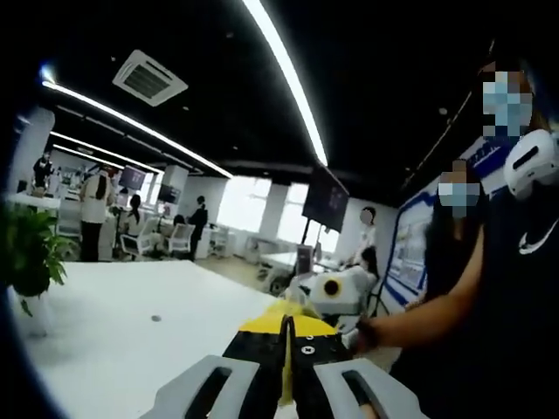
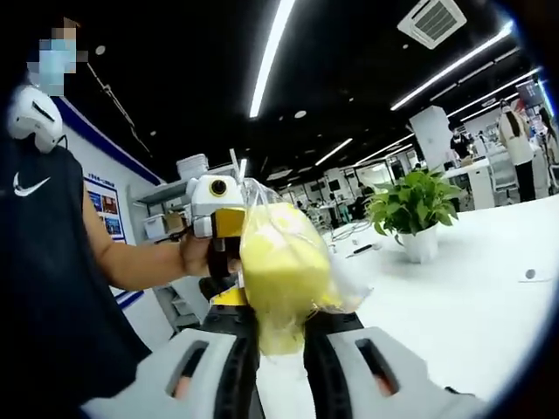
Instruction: Compare the silicone blocks by pressing each to a similar depth, holding the contact briefly, and releasing to observe deformation and rebound differences across the visible hardness samples.
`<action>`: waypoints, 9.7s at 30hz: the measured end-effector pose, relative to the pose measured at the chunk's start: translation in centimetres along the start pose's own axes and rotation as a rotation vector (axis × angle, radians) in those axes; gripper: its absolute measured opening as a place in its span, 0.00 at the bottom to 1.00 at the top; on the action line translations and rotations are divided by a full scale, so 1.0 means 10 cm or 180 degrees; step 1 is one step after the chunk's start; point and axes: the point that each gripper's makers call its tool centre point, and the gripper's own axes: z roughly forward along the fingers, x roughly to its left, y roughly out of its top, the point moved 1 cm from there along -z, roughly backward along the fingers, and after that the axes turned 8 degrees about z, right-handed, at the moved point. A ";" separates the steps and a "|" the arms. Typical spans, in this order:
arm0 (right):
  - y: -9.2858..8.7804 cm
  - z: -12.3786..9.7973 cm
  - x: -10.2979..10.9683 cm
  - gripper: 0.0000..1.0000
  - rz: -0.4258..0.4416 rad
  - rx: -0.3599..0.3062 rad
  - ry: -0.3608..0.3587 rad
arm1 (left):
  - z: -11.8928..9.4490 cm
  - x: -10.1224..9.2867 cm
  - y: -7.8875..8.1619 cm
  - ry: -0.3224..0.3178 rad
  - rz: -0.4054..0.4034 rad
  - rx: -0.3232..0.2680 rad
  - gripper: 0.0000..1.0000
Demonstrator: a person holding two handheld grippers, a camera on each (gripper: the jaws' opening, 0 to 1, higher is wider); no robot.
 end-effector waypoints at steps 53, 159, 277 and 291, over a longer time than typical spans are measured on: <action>-0.06 0.10 0.02 0.01 0.0162 0.0448 0.0050 | -0.12 0.06 -0.06 0.0222 0.0017 0.0117 0.00; -0.46 -1.67 -0.92 0.96 -0.0550 0.0024 -0.2174 | -0.19 0.30 -0.60 0.0614 -0.0849 -0.0038 0.00; -1.42 -2.11 -1.09 0.96 -0.0057 0.0514 -0.2560 | -1.51 0.56 -2.23 0.1702 -0.0161 0.1157 1.00; -1.53 -2.16 -0.99 0.96 -0.0284 0.0739 -0.2427 | -1.62 0.33 -2.34 0.1802 -0.0276 0.1188 1.00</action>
